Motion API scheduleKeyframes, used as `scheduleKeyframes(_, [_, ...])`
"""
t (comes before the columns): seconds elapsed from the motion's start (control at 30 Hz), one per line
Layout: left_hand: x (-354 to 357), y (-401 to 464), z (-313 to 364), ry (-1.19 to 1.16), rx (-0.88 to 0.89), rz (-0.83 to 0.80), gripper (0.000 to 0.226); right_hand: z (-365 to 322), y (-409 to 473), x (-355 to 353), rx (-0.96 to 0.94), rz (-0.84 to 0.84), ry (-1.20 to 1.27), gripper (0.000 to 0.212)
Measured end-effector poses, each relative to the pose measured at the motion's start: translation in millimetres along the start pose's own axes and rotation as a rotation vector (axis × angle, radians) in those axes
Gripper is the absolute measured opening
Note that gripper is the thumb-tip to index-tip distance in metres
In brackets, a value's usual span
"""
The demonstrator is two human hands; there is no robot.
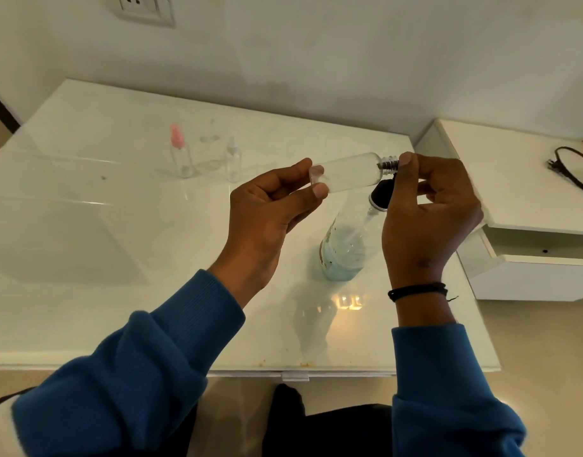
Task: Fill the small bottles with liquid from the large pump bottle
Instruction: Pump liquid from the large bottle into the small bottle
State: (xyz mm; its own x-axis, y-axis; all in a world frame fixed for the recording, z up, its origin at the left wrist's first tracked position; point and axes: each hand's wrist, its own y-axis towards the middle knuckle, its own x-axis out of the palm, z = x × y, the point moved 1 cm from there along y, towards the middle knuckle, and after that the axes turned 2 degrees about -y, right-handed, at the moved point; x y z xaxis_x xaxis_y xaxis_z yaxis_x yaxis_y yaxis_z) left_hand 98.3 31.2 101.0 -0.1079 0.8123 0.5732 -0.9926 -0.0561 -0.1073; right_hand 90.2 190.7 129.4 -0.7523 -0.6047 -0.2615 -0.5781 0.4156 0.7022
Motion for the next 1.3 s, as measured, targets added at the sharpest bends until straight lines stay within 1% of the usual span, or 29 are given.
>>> scheduleKeyframes(0.23, [-0.4,0.5,-0.9,0.004,-0.001,0.001,0.034,-2.7,0.6,0.6,-0.028,0.027,-0.018,0.017])
scheduleKeyframes(0.4, [-0.4,0.9,0.7,0.003,0.002,0.008,0.038,1.8,-3.7,1.1,-0.021,0.011,0.004,0.015])
scheduleKeyframes(0.57, [0.0,0.6,-0.3,0.02,0.01,0.0,0.037,2.6,-2.5,2.9,-0.04,0.049,-0.012,0.018])
scheduleKeyframes(0.7, [0.0,-0.3,1.6,0.03,0.022,0.003,0.042,4.9,-7.7,3.2,-0.042,0.039,-0.001,0.015])
scheduleKeyframes(0.8, [1.0,-1.5,1.6,0.02,0.021,-0.009,0.048,2.1,-2.4,0.4,-0.084,0.07,-0.036,0.018])
scheduleKeyframes(0.93, [-1.2,0.2,0.5,0.015,0.009,0.0,0.039,6.4,-5.8,4.9,-0.04,0.051,-0.012,0.019])
scheduleKeyframes(1.03, [-0.7,-1.2,0.7,0.004,0.009,0.005,0.04,8.4,-7.7,3.8,-0.032,0.051,-0.005,0.019])
scheduleKeyframes(1.17, [0.2,-1.6,0.8,0.013,0.007,-0.011,0.038,7.5,-2.9,1.4,-0.096,0.127,-0.033,0.021])
scheduleKeyframes(1.3, [-1.0,-0.3,-0.5,0.023,0.014,0.002,0.036,12.0,-6.6,4.2,-0.041,0.112,0.021,0.02])
